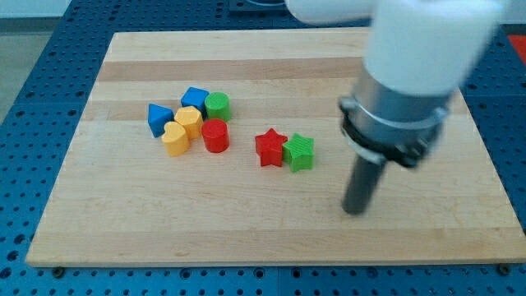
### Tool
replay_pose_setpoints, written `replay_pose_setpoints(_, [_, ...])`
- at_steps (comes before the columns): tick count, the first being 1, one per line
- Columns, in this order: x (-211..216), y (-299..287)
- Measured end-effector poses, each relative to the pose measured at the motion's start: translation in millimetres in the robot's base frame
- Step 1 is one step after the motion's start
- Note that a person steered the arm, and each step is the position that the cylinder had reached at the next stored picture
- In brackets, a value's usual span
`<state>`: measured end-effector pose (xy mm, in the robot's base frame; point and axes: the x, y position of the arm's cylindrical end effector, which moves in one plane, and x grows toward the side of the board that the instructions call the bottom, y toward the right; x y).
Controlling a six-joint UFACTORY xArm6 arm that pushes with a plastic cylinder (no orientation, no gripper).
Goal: Move the green star into the red circle
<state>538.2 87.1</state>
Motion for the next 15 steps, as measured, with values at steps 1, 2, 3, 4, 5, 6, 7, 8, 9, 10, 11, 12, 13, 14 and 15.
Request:
replay_pose_setpoints(1, [-78,-40])
replay_pose_setpoints(2, [-99,-60])
replay_pose_setpoints(3, [-103,-73])
replay_pose_setpoints(4, [-103,-87])
replay_pose_setpoints(5, [-108,-95])
replay_pose_setpoints(6, [-110,-89])
replay_pose_setpoints(7, [-112,-65])
replay_pose_setpoints(8, [-86,-40])
replay_pose_setpoints(9, [-68,-27])
replay_pose_setpoints(10, [-68,-34])
replay_pose_setpoints(11, [-68,-50])
replay_pose_setpoints(12, [-66,-80])
replay_pose_setpoints(13, [-62,-94])
replay_pose_setpoints(14, [-72,-96])
replay_pose_setpoints(15, [-82,-99])
